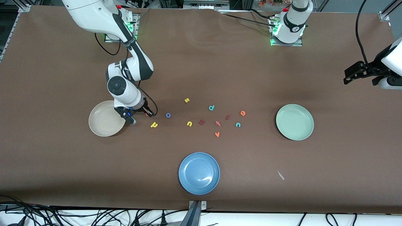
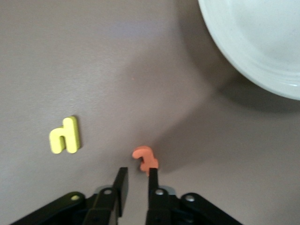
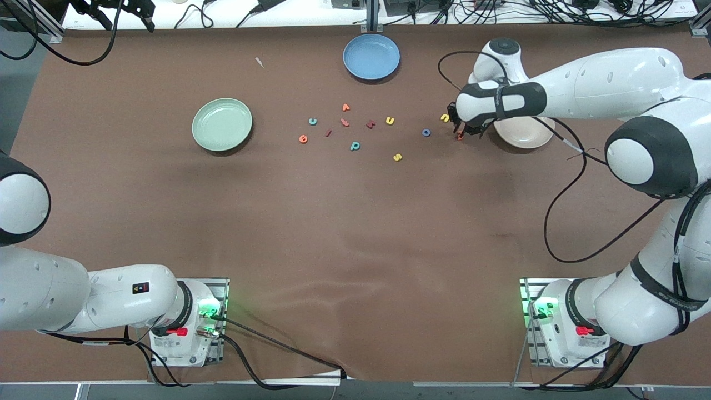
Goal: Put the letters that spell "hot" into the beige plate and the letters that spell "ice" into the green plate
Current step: 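Close the right gripper on the orange f letter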
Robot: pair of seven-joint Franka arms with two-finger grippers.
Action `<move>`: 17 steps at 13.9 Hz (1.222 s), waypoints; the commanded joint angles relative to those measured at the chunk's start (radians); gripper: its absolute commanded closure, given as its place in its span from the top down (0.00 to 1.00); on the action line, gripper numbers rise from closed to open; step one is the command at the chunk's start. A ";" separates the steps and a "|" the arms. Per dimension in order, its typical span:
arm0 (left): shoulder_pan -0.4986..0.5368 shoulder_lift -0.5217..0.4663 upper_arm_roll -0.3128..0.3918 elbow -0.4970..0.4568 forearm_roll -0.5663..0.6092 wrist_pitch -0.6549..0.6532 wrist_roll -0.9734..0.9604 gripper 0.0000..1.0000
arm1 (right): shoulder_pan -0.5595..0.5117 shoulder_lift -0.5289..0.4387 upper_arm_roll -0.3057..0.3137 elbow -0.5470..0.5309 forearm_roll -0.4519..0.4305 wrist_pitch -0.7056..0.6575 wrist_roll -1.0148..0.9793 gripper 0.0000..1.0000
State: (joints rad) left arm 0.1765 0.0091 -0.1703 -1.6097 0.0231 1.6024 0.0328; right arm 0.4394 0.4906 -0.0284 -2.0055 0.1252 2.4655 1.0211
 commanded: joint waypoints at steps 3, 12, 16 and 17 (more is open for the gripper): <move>0.006 -0.001 -0.006 0.007 0.006 -0.013 0.025 1.00 | 0.007 -0.007 -0.015 0.065 -0.004 -0.103 -0.048 1.00; 0.006 -0.001 -0.006 0.007 0.006 -0.013 0.025 1.00 | 0.005 -0.003 -0.030 -0.005 -0.004 -0.088 -0.214 1.00; 0.006 -0.001 -0.006 0.007 0.006 -0.013 0.025 1.00 | 0.004 0.014 -0.030 -0.013 -0.003 -0.045 -0.220 0.99; 0.006 -0.001 -0.006 0.007 0.006 -0.013 0.025 1.00 | 0.001 0.022 -0.030 -0.013 -0.004 -0.036 -0.223 0.99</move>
State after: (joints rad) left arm 0.1764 0.0091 -0.1706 -1.6097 0.0231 1.6024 0.0328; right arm 0.4390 0.5002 -0.0546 -2.0131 0.1240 2.3985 0.8160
